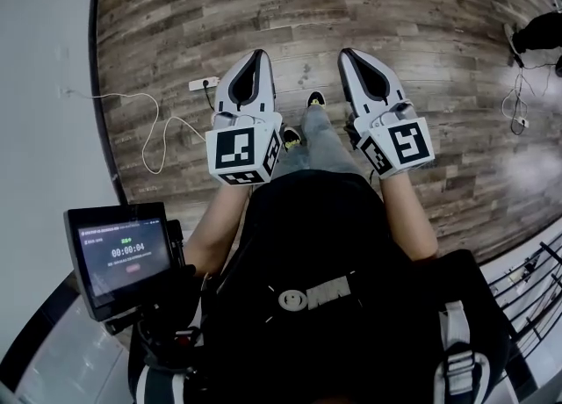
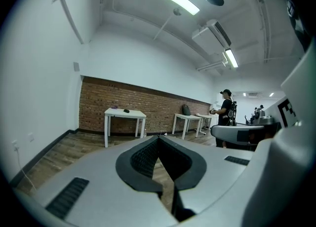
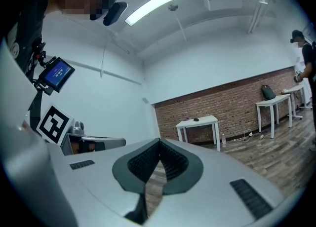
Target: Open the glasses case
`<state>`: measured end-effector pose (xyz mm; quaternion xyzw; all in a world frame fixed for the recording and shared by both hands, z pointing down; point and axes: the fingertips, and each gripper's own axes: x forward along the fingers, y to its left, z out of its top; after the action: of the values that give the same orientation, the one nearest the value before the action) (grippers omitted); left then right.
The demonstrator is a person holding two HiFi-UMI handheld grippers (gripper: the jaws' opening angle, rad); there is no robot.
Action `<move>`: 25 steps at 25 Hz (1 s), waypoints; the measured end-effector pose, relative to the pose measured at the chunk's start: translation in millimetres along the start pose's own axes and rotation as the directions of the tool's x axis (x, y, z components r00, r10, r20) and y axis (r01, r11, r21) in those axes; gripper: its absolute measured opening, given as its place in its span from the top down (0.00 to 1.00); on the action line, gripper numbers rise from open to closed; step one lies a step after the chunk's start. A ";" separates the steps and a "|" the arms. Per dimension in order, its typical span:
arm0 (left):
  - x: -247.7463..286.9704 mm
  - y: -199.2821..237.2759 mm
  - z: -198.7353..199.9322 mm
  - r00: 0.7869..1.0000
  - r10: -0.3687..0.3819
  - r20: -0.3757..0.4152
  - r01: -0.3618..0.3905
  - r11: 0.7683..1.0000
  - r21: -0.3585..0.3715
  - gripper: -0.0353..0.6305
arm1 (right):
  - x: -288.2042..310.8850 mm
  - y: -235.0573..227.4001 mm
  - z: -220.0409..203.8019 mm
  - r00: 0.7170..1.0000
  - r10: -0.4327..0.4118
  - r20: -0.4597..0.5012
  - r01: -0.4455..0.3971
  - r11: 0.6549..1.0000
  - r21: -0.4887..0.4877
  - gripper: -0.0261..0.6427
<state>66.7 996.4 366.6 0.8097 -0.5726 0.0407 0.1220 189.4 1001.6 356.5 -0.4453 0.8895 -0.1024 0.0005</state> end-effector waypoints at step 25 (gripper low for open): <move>163.8 5.5 34.4 0.997 0.060 -0.050 -0.056 0.995 0.078 0.95 | 104.7 -139.7 22.2 0.999 0.046 -0.001 -0.046 0.996 0.079 0.95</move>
<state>114.8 836.1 367.9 0.7954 -0.5906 0.0872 0.1047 239.0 833.2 369.7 -0.4243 0.8948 -0.1379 0.0193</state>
